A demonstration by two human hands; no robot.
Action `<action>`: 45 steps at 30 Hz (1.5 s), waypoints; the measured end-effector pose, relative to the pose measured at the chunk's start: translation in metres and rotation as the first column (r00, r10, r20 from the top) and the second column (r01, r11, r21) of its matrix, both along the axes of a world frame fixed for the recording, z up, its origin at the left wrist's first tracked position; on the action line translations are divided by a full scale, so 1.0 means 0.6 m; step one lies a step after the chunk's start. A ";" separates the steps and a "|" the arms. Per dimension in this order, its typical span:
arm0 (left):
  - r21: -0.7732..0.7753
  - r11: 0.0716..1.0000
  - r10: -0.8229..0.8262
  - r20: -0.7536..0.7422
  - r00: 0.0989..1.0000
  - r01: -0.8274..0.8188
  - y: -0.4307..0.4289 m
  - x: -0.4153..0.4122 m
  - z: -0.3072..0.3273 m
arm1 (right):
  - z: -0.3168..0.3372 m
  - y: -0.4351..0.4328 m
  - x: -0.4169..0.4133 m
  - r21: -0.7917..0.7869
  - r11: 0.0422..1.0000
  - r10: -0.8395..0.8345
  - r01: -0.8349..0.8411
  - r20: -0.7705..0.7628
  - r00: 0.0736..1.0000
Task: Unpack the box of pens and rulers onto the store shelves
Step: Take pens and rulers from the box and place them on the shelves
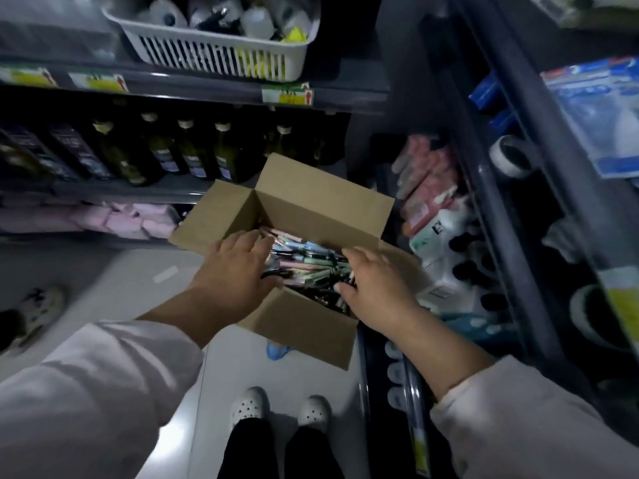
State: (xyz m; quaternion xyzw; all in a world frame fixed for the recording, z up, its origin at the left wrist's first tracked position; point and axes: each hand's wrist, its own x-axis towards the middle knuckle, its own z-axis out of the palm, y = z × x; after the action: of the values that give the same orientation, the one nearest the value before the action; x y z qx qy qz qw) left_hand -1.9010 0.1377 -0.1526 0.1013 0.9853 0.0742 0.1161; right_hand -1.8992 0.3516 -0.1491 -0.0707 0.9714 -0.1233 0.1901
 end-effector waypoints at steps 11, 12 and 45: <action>-0.083 0.996 -0.028 0.084 0.996 0.035 -0.065 -0.144 -0.218 | -0.259 -0.101 -0.154 0.014 0.994 0.103 -0.106 0.136 0.985; -0.082 0.996 -0.017 0.070 0.997 0.023 -0.073 -0.152 -0.232 | -0.278 -0.112 -0.164 0.007 0.992 0.127 -0.129 0.140 0.982; 0.126 0.988 0.079 0.112 0.991 -0.093 -0.131 -0.164 -0.308 | -0.395 -0.157 -0.270 0.030 0.952 0.304 -0.306 0.065 0.951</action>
State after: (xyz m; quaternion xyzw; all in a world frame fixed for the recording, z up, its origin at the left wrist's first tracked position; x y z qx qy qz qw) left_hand -1.9996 0.0589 -0.3371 0.0620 0.9741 0.1489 0.1583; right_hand -2.0613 0.2574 -0.3861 -0.2124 0.9450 -0.0753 0.2370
